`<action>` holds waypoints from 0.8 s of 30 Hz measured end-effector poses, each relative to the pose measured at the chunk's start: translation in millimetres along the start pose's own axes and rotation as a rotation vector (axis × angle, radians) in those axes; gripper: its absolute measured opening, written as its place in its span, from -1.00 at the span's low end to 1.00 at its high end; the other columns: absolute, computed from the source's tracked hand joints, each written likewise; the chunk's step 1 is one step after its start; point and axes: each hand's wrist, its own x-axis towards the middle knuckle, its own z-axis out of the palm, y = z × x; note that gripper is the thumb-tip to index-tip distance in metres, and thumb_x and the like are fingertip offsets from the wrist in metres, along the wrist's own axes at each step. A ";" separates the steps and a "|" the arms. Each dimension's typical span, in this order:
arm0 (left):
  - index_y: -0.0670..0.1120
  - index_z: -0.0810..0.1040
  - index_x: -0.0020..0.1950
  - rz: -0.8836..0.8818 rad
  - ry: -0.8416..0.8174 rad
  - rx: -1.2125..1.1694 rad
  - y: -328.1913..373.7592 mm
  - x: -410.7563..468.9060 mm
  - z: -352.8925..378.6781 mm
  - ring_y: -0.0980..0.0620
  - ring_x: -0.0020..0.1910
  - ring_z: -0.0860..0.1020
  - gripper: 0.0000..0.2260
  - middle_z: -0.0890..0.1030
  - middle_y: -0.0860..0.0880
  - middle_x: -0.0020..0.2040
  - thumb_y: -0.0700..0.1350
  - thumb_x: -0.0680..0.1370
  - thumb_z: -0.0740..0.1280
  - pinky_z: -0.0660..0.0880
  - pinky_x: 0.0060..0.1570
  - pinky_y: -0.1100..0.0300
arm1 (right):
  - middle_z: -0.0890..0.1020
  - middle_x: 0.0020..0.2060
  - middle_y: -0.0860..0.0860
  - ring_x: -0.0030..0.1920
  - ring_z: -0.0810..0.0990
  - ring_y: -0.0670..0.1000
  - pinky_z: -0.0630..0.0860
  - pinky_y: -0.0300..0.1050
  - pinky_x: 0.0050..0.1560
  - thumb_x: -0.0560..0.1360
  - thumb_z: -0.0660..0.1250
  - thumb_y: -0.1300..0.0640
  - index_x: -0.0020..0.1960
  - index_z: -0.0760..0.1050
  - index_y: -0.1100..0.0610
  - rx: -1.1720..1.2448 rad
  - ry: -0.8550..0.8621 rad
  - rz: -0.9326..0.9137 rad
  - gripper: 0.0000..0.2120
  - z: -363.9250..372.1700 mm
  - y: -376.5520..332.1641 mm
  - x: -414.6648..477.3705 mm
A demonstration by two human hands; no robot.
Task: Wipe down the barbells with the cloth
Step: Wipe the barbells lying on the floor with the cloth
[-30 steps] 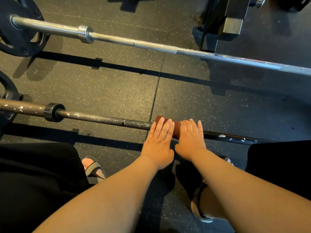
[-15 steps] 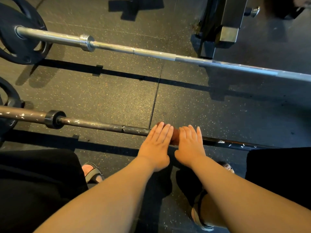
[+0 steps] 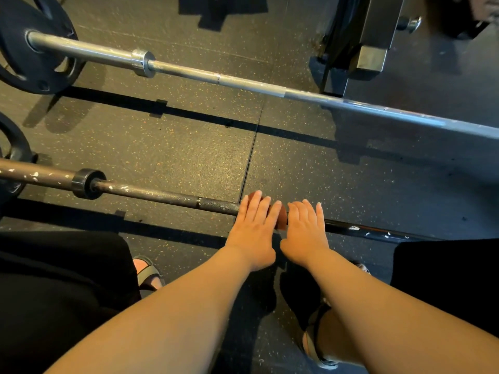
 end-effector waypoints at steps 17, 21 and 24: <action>-0.14 -0.24 0.66 0.063 0.056 0.032 14.5 -8.0 10.8 -0.18 0.60 -0.36 -0.07 -0.23 -0.12 0.66 0.02 0.48 0.29 -0.34 0.56 -0.15 | 0.26 0.55 0.06 0.63 0.02 0.11 -0.28 0.12 0.61 0.45 0.35 0.12 0.60 0.12 0.13 0.116 0.056 -0.042 -0.23 4.3 9.8 0.5; -0.16 -0.43 0.59 0.116 0.031 0.187 -4.9 -22.9 23.7 -0.21 0.51 -0.53 -0.09 -0.51 -0.14 0.56 0.04 0.58 0.22 -0.42 0.53 -0.14 | 0.27 0.53 0.07 0.63 0.02 0.13 -0.26 0.14 0.61 0.44 0.36 0.11 0.59 0.12 0.13 0.084 0.074 -0.061 -0.22 5.8 9.7 -0.2; -0.17 -0.43 0.59 0.086 0.024 0.162 3.0 -16.0 23.1 -0.22 0.52 -0.51 -0.06 -0.46 -0.15 0.59 0.04 0.56 0.25 -0.43 0.52 -0.16 | 0.29 0.52 0.07 0.62 0.02 0.14 -0.25 0.16 0.61 0.44 0.37 0.12 0.56 0.16 0.12 0.078 0.063 -0.066 -0.26 4.8 9.2 -0.1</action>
